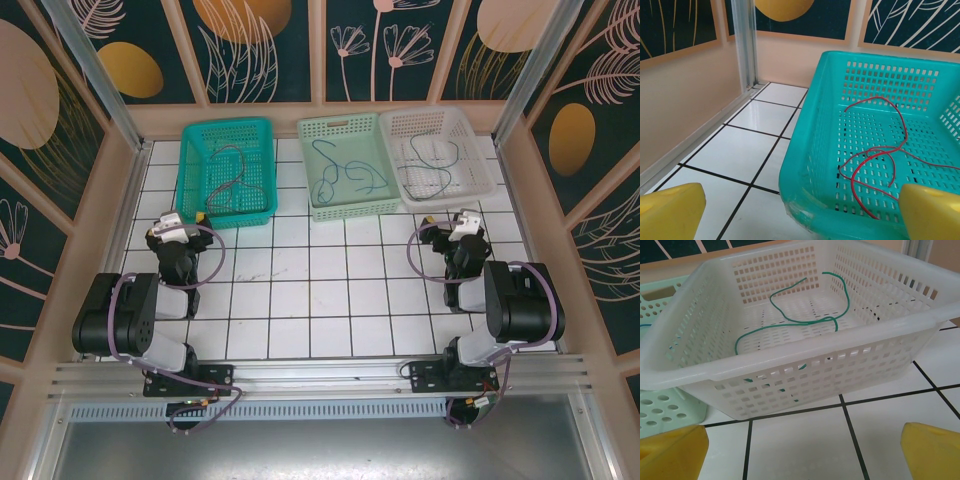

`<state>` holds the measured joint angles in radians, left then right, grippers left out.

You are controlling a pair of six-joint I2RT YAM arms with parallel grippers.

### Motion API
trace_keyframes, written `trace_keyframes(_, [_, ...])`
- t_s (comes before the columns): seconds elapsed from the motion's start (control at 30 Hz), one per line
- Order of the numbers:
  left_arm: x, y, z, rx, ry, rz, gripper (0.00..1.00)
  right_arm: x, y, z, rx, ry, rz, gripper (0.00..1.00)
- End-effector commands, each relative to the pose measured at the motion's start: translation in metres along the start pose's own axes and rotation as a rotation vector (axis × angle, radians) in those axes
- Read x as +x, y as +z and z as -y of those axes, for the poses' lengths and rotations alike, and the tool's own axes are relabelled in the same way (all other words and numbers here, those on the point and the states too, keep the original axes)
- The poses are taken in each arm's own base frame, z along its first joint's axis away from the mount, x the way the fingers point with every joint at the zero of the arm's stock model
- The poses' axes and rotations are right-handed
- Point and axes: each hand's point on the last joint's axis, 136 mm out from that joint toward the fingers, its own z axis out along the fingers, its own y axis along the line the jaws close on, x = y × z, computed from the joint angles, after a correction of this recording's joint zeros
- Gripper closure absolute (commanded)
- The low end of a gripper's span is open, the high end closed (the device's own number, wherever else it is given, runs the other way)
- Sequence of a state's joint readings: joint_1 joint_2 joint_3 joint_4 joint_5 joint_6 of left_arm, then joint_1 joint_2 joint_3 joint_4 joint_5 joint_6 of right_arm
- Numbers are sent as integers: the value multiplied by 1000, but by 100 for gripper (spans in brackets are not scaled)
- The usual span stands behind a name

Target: Untangle the cables

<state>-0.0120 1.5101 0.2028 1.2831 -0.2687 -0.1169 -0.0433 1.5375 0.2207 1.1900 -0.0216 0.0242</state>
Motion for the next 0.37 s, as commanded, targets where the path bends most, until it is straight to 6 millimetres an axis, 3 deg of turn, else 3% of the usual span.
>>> trace_keyframes(0.0, [-9, 1, 1, 10, -23, 39, 1, -17, 3, -6, -24, -12, 59, 1])
trace_keyframes(0.33, [-9, 0, 1, 10, -23, 39, 1, -18, 2, -6, -2, -20, 69, 1])
